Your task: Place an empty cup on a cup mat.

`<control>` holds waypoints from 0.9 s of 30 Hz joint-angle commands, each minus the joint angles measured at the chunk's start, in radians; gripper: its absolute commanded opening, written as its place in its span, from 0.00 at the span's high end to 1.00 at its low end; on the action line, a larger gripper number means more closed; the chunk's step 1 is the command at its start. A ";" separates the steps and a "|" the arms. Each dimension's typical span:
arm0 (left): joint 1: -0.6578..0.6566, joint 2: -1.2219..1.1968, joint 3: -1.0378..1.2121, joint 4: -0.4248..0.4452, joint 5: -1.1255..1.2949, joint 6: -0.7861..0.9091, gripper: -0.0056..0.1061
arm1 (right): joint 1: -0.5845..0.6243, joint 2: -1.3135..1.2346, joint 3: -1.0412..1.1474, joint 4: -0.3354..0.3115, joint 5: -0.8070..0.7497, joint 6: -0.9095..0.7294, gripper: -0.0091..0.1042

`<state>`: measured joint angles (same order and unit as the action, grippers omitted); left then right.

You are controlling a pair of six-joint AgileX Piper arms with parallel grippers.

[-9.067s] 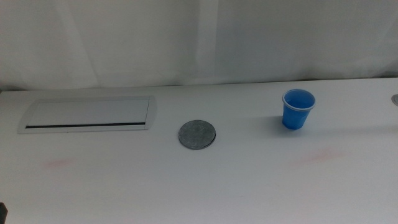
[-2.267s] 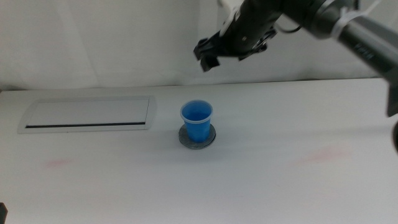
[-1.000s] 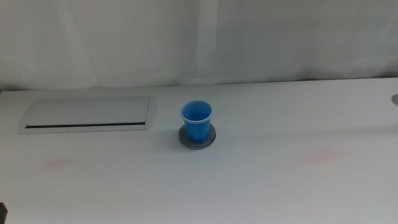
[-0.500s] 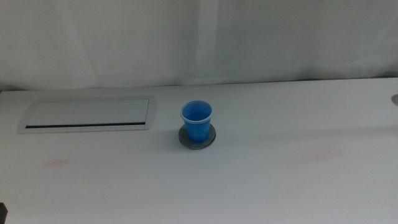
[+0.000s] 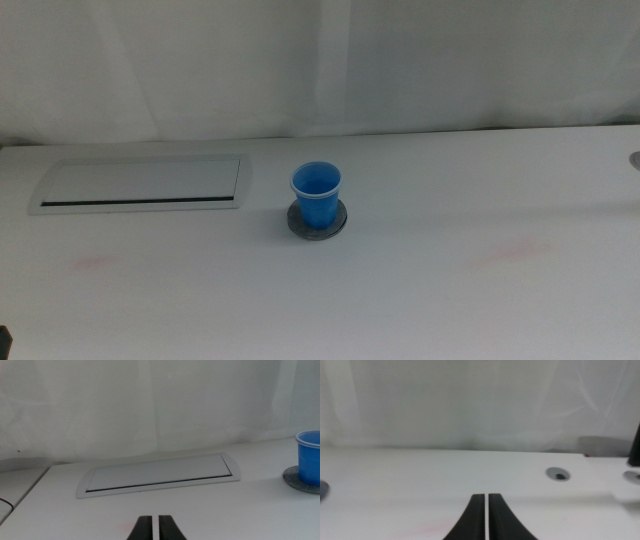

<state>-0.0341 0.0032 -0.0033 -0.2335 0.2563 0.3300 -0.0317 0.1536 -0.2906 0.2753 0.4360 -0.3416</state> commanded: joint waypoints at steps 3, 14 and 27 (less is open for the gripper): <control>-0.004 -0.035 0.009 -0.011 0.002 -0.005 0.98 | 0.004 -0.052 0.095 0.031 -0.119 0.097 0.94; -0.004 -0.035 0.009 -0.011 0.002 -0.005 0.98 | 0.064 -0.186 0.273 -0.064 -0.255 0.133 0.94; -0.004 -0.035 0.009 -0.011 0.002 -0.005 0.98 | 0.073 -0.186 0.328 -0.052 -0.234 0.133 0.94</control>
<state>-0.0341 0.0032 -0.0033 -0.2335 0.2563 0.3300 0.0375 0.0040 -0.0047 0.2217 0.2021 -0.2070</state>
